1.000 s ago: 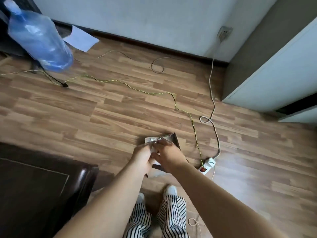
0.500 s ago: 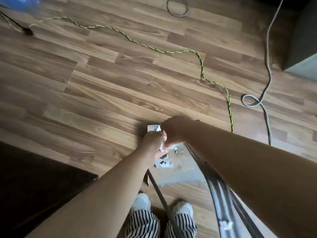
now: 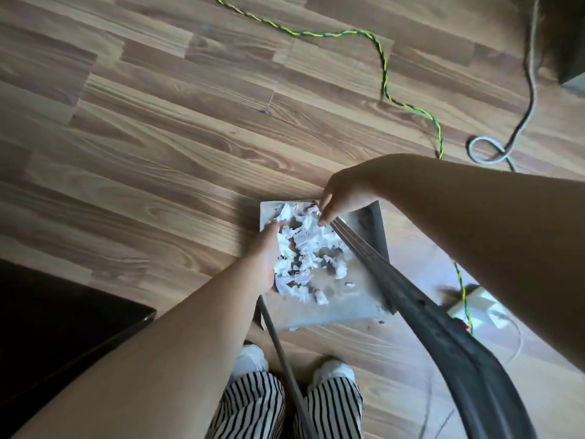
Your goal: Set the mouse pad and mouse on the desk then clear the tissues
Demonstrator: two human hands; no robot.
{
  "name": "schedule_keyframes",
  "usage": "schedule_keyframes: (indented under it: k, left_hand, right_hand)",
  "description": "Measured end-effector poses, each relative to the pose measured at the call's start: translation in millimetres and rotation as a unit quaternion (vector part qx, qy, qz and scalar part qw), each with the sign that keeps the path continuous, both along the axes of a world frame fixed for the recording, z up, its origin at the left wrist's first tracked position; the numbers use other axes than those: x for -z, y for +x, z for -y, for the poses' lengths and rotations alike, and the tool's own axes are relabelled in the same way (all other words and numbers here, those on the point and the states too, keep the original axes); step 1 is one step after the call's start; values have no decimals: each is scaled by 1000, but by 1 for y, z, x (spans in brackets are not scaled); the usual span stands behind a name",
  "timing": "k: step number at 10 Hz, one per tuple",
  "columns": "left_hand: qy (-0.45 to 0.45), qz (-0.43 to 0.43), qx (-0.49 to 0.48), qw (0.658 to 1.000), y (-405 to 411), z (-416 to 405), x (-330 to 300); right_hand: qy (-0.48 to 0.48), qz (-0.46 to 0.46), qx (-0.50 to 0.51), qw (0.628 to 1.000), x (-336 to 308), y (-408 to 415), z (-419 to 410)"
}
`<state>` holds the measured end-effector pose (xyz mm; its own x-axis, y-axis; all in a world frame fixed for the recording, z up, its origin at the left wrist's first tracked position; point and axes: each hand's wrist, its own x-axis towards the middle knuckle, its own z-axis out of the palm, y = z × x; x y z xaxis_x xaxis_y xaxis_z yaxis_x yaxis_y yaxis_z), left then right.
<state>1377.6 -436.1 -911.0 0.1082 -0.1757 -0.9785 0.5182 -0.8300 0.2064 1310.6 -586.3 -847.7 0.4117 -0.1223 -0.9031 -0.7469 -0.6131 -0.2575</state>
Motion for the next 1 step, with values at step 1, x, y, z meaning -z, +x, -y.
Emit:
schedule_keyframes:
  k: [1]
  left_hand:
    - [-16,10,-49,999,0,-2,-17]
  right_hand:
    - [-28,68,40,996,-21,-9,-1]
